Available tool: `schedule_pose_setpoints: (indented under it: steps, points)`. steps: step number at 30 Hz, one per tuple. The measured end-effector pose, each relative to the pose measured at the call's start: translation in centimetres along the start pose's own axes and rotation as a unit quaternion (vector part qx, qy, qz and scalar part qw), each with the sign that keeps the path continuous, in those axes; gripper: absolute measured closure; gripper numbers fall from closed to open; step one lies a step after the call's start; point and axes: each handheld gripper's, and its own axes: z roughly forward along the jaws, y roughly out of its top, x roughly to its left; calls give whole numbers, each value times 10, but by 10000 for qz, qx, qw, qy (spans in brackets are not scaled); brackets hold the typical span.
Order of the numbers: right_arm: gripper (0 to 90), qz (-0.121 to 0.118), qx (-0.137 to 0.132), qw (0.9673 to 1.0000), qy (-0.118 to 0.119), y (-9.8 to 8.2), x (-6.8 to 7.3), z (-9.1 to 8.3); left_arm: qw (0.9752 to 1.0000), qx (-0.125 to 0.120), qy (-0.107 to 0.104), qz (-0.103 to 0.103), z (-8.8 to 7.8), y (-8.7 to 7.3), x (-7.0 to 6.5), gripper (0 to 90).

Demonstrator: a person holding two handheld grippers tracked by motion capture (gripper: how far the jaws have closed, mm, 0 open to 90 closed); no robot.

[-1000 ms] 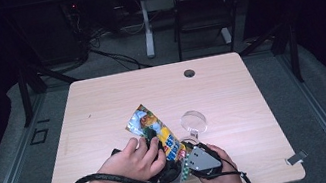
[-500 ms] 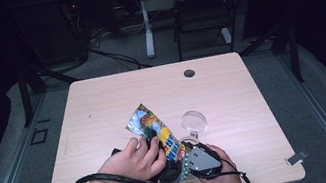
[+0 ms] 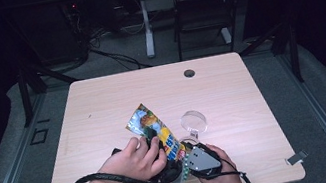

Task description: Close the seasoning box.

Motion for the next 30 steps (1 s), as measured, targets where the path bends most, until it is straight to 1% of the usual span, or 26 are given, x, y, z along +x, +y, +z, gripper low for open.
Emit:
schedule_pose_setpoints:
  steps: [3,4,6,11,14,15,16,18,26,30]
  points:
    - [708,1,-3,10000,3,0,0,0,10000,6,-3,20,0,0,0,868]
    - [709,-78,84,9999,20,1,-1,-1,10000,14,-1,20,-1,0,0,868]
    - [708,-90,86,9999,18,1,-1,-1,10000,8,-5,23,-1,0,0,868]
    - [708,-91,93,9999,27,1,-1,-1,10000,-3,-19,23,0,0,1,868]
    - [709,-6,15,10000,11,0,0,-1,10000,-6,-19,8,0,0,1,868]
    - [708,37,-28,10000,-1,0,0,0,9999,78,-53,-69,-1,-1,0,868]
    - [708,-79,102,9999,2,1,-2,-2,9999,104,-52,-20,-2,-1,1,868]
    - [708,-100,126,9999,20,1,-2,-2,10000,77,-33,-35,-2,-1,0,868]
    - [708,-65,124,9999,57,1,-2,-4,10000,71,-30,-51,-3,-1,1,868]
    - [708,-34,113,9999,70,1,-2,-4,10000,96,-27,0,-4,-1,1,868]
